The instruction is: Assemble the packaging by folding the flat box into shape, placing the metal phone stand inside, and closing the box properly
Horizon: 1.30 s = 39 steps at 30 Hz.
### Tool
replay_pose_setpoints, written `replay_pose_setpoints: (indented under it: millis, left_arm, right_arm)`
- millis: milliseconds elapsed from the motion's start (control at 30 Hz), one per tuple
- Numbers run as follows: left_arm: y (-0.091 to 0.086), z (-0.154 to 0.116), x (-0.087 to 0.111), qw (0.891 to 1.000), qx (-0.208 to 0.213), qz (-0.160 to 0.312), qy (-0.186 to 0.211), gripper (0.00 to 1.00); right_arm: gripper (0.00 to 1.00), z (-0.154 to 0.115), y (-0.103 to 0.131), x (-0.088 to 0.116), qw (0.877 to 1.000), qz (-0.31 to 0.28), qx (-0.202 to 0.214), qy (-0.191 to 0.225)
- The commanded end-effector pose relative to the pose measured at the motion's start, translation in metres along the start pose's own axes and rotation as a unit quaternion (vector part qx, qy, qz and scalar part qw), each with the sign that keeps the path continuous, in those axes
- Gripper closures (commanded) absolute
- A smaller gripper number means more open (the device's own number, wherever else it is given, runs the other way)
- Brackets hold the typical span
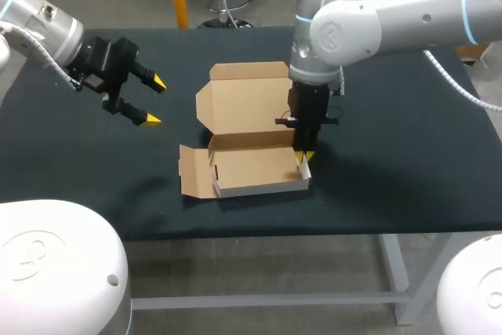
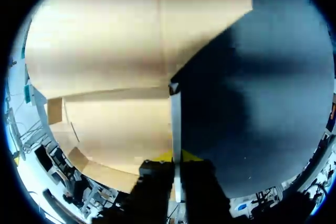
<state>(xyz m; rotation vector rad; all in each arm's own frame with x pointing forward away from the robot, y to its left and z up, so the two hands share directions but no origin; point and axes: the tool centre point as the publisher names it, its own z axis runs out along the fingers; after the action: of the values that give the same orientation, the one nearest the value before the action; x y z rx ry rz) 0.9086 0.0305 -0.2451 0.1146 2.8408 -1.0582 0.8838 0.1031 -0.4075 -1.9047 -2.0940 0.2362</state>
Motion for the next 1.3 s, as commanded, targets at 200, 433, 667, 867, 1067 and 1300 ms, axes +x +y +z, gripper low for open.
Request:
replay_pose_setpoints:
  millis: [200,433,667,867,1067,1300]
  left_arm:
    - [-0.0001,-0.0007,0.0000,1.000,-0.001,0.000,0.001,0.00]
    - [-0.0001,-0.0007,0.0000,1.000,-0.001,0.000,0.001,0.00]
    - [-0.0001,-0.0007,0.0000,1.000,-0.001,0.000,0.001,0.00]
    - [-0.0001,-0.0007,0.0000,1.000,-0.001,0.000,0.001,0.00]
    - [-0.0001,-0.0007,0.0000,1.000,-0.001,0.000,0.001,0.00]
    - [-0.0001,-0.0007,0.0000,1.000,-0.001,0.000,0.001,0.00]
  right_arm:
    - [0.89,0.0092,0.0029,0.0024,1.000,0.000,-0.015,-0.004]
    - [0.84,0.0106,0.0039,0.0031,1.000,-0.002,-0.029,-0.004]
    - [0.88,0.0113,0.0048,0.0037,0.998,-0.003,-0.055,-0.005]
    - [0.91,0.0097,0.0043,0.0050,0.997,0.000,-0.081,-0.014]
    - [0.82,0.0110,0.0059,0.0057,0.995,0.011,-0.096,-0.031]
    - [0.85,0.0101,0.0091,0.0041,0.993,0.020,-0.111,-0.037]
